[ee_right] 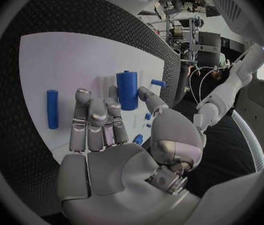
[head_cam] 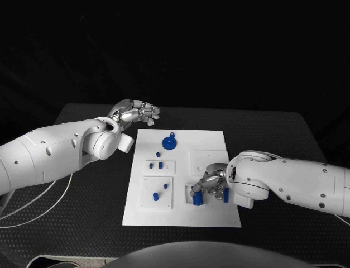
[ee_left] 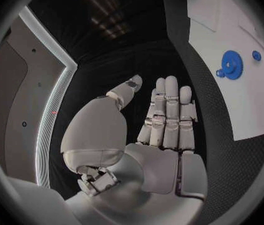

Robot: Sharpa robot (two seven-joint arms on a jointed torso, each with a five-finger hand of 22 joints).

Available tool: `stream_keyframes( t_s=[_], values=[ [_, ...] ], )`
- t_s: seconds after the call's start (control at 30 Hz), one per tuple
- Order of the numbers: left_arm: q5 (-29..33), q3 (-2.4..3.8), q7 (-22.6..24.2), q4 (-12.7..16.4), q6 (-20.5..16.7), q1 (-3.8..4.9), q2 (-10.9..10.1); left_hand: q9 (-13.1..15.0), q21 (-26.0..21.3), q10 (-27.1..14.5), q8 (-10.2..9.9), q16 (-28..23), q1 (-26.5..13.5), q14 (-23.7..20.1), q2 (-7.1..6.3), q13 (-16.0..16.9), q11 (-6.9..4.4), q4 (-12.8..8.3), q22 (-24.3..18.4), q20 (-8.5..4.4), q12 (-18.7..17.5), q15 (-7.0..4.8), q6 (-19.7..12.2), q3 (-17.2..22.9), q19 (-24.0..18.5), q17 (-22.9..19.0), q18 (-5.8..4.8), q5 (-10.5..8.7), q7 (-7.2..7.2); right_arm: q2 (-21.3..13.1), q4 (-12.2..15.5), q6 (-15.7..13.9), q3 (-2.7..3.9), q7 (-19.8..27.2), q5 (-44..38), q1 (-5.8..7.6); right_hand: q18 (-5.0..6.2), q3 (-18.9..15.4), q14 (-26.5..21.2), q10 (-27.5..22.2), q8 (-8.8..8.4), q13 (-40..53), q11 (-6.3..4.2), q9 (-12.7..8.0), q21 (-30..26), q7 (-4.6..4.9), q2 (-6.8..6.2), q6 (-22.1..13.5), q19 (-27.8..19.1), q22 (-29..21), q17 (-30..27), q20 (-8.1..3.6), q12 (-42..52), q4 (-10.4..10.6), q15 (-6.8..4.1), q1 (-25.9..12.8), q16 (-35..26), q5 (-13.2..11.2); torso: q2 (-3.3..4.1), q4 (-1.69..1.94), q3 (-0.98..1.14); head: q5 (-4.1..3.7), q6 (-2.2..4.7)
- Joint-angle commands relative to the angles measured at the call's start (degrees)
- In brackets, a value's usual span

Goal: Assemble the parts on the task board

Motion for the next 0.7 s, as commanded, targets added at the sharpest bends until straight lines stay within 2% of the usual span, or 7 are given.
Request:
stream_keyframes(
  t_s=[0.03,0.47,0.7],
  values=[
    [0.27,0.04,0.33,0.16,0.81,0.06,0.06,-0.10,-0.29,-0.33,0.00,-0.25,-0.56,0.07,-0.01,-0.02,0.04,0.37,0.07,0.04,-0.23,0.19,-0.44,-0.12,0.44,0.06,1.04,0.06,-0.16,-0.01,-0.06,-0.97,-0.05,0.54,-1.20,-0.11,0.82,0.34,-0.58,0.37,0.00,0.04,0.10,0.04,0.19,-0.11,-0.09,0.39,0.23,0.85,-0.09,0.09,0.00,-0.09,-0.18,-0.53,0.35,-0.37,0.02,0.02,0.00,-0.01,0.10],
    [0.27,0.04,0.19,0.19,1.00,0.07,0.04,-0.10,-0.35,-0.35,0.02,-0.32,-0.60,0.03,-0.02,-0.02,0.04,0.40,0.10,0.05,-0.24,0.20,-0.46,-0.13,0.41,0.11,1.04,0.05,-0.16,0.67,-0.28,-0.74,-0.03,0.67,-0.58,-0.11,0.82,0.47,-0.58,0.52,0.04,0.23,0.04,0.12,0.25,-0.17,-0.10,0.55,0.29,0.84,-0.20,0.06,0.11,0.00,-0.24,-0.75,0.46,-0.37,-0.02,0.03,-0.04,0.26,-0.13],
    [0.27,0.04,0.14,0.24,0.97,0.07,-0.10,-0.11,-0.40,-0.37,0.03,-0.42,-0.63,-0.07,-0.05,-0.02,0.05,0.43,0.12,0.07,-0.25,0.24,-0.48,-0.13,0.37,0.12,1.03,0.03,-0.15,0.70,-0.39,-1.72,-0.02,0.78,-0.85,-0.14,0.82,0.54,-0.57,0.54,0.04,0.25,0.02,0.14,0.27,-0.18,-0.07,0.58,0.31,0.84,-0.24,0.05,0.12,0.02,-0.25,-0.78,0.49,-0.34,0.02,0.10,-0.05,0.27,-0.15]
  ],
)
